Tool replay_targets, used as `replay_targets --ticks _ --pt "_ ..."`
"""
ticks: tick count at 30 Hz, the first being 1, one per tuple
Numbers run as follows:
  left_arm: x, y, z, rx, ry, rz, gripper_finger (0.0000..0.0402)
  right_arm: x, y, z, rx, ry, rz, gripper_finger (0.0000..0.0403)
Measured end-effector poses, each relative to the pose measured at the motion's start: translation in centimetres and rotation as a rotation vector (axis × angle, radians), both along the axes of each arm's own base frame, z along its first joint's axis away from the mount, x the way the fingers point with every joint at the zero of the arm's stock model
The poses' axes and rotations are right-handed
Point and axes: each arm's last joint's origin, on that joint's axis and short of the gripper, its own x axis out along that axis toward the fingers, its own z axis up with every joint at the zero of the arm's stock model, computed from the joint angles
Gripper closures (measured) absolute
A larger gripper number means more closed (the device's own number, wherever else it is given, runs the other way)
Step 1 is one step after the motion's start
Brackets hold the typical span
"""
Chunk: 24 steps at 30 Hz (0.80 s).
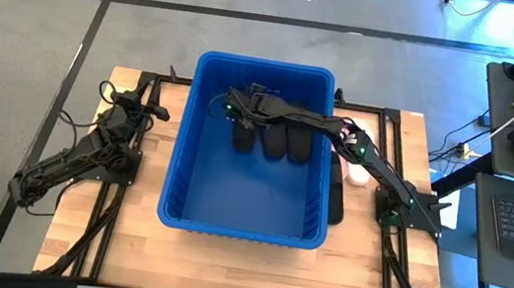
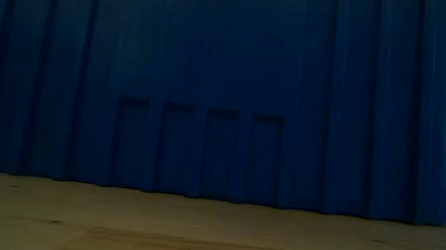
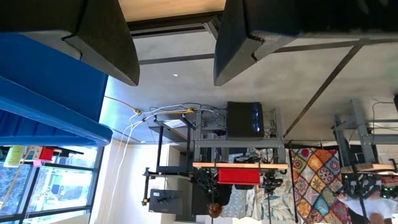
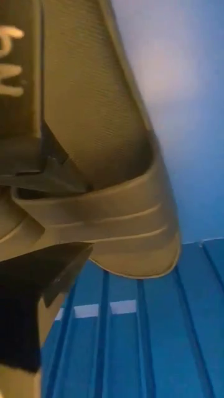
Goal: Pick and place slides into bin
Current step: Put the black slipper into the blue bin
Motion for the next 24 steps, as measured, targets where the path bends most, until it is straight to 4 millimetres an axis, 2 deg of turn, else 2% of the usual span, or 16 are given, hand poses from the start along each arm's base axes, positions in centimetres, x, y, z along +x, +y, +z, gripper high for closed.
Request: replay_targets --ticks 12,19,24 --pt "0.0 0.0 0.0 0.000 0.000 0.000 0.0200 -0.6 0.1 0.1 0.027 0.045 -0.034 0.0264" --pt "0.0 0.0 0.0 0.000 0.000 0.001 0.0200 -1.0 0.4 3.2 0.040 0.002 -0.051 0.0264" --pt "0.0 0.0 0.0 0.000 0.000 0.001 0.0200 -1.5 1.0 5.3 0.205 -0.088 -0.014 0.0264"
